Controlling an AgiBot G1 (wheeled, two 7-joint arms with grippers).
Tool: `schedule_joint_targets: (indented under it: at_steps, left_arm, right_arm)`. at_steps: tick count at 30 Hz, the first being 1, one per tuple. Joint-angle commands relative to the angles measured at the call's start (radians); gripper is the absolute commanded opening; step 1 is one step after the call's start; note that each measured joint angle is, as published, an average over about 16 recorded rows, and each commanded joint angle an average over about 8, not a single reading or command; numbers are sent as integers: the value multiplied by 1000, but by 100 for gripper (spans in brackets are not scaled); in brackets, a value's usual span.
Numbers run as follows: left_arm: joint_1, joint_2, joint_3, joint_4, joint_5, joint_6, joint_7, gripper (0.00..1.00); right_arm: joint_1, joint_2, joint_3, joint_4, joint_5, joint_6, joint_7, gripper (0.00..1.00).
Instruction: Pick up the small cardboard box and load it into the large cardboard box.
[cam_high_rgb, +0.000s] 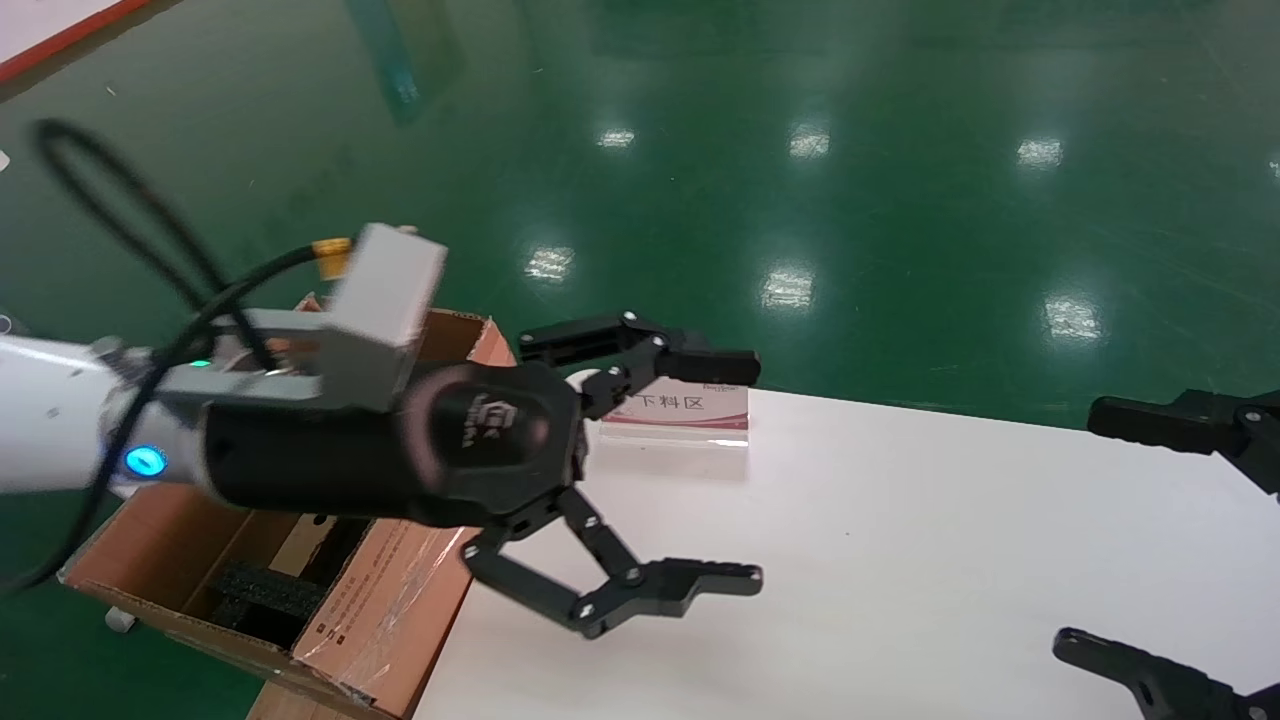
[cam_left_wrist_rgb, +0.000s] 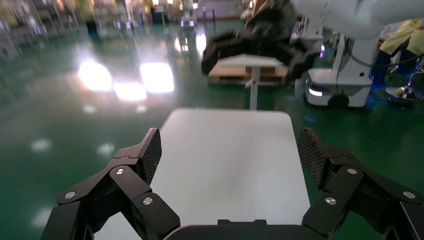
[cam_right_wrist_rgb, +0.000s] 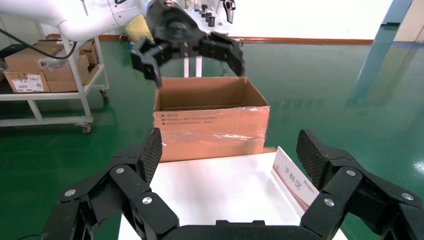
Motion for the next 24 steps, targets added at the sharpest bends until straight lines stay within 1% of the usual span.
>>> schedule_joint_targets:
  at_steps: [1, 5, 24]
  left_arm:
    - [38, 3, -49, -7, -16, 12, 27, 100]
    - [63, 4, -80, -11, -27, 20, 38, 100]
    - [31, 2, -39, -6, -15, 10, 24, 100]
  right_arm:
    - [0, 0, 0, 0, 0, 0, 0, 100]
    - [0, 0, 0, 0, 0, 0, 0, 100]
    - [0, 0, 0, 0, 0, 0, 0, 100]
